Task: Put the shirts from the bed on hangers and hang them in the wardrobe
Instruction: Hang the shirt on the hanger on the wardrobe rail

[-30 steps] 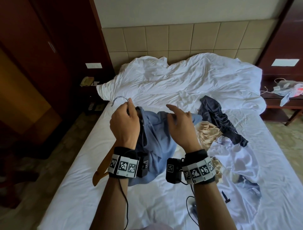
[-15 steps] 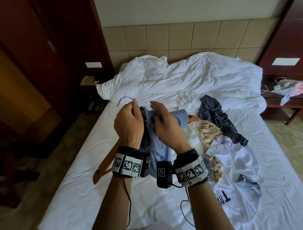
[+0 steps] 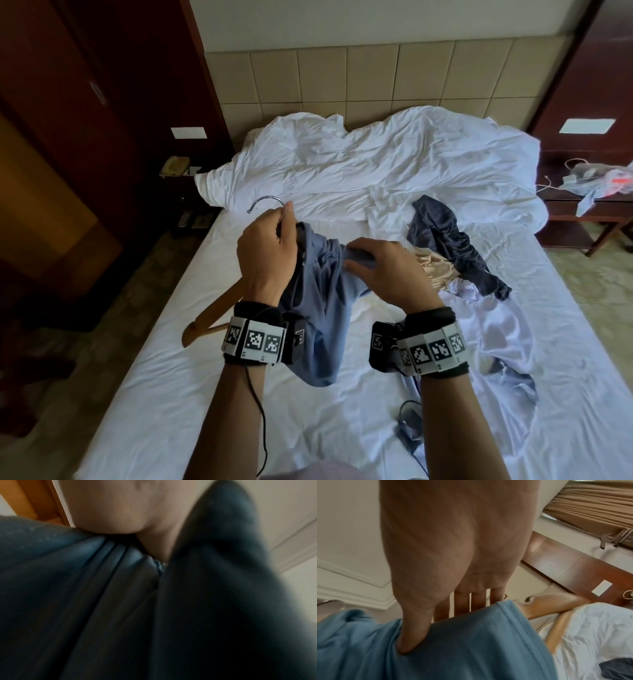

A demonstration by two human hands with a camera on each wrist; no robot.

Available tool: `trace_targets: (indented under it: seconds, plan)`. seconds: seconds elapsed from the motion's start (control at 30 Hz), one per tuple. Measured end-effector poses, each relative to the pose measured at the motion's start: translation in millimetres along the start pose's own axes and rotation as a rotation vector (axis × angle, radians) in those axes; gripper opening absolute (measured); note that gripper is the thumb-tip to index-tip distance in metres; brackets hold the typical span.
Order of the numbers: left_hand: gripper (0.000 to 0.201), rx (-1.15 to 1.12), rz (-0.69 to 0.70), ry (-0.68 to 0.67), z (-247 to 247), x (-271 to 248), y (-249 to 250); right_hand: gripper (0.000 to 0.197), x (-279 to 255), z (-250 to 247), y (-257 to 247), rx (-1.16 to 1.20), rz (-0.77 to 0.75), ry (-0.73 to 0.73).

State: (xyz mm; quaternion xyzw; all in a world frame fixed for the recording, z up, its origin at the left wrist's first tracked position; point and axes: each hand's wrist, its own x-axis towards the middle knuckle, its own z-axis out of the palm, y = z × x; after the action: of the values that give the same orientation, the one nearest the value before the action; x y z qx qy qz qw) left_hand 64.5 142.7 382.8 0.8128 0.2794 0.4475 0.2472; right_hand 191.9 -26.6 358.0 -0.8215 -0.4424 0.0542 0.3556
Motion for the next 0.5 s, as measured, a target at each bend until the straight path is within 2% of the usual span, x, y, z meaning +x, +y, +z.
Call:
trace_targets:
  seconds: [0.13,0.27,0.4,0.5]
  plan:
    - [0.052,-0.029,0.048,-0.096,5.8,-5.9,9.9,0.033,3.1,9.3,-17.7,0.113,-0.109,-0.038]
    - [0.052,-0.055,0.056,-0.172,3.6,-5.1,14.3,0.026,7.4,10.7,-32.5,0.149,-0.123,-0.085]
    - [0.051,-0.033,0.064,-0.239,0.0,-4.8,15.6,0.034,6.9,6.5,-47.9,0.197,-0.063,-0.221]
    - [0.051,-0.030,0.076,-0.275,-1.2,-4.5,14.8,0.046,2.8,0.1,-51.0,0.428,0.039,-0.312]
